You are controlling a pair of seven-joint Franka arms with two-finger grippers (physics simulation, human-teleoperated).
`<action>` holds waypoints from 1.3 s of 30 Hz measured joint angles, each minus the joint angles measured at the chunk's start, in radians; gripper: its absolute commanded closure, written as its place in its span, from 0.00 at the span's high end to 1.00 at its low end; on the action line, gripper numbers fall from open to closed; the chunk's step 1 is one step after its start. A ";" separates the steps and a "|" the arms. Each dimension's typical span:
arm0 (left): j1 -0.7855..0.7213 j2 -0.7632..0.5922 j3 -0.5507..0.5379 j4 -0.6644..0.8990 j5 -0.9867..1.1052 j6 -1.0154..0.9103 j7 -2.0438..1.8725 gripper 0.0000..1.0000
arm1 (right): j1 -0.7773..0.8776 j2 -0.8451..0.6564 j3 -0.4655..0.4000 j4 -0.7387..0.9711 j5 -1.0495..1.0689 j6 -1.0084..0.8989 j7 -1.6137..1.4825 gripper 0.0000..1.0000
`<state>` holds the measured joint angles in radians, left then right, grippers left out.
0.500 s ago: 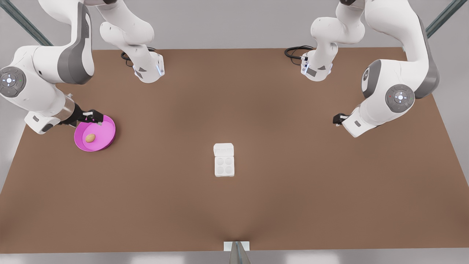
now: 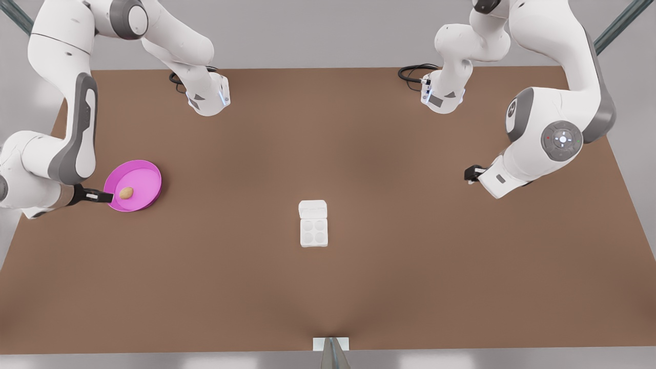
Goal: Pack egg into the box and close the box lid
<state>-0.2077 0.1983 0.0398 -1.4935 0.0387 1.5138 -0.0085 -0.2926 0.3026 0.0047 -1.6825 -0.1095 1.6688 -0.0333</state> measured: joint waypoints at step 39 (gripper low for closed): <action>-0.006 0.059 -0.005 -0.001 0.003 -0.016 -0.009 1.00 | -0.187 0.057 -0.028 -0.564 0.065 0.847 0.203 1.00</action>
<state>-0.2132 0.2572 0.0352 -1.4941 0.0417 1.4978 -0.0180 -0.4794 0.3593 -0.0230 -2.2469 -0.0445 2.5156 0.1697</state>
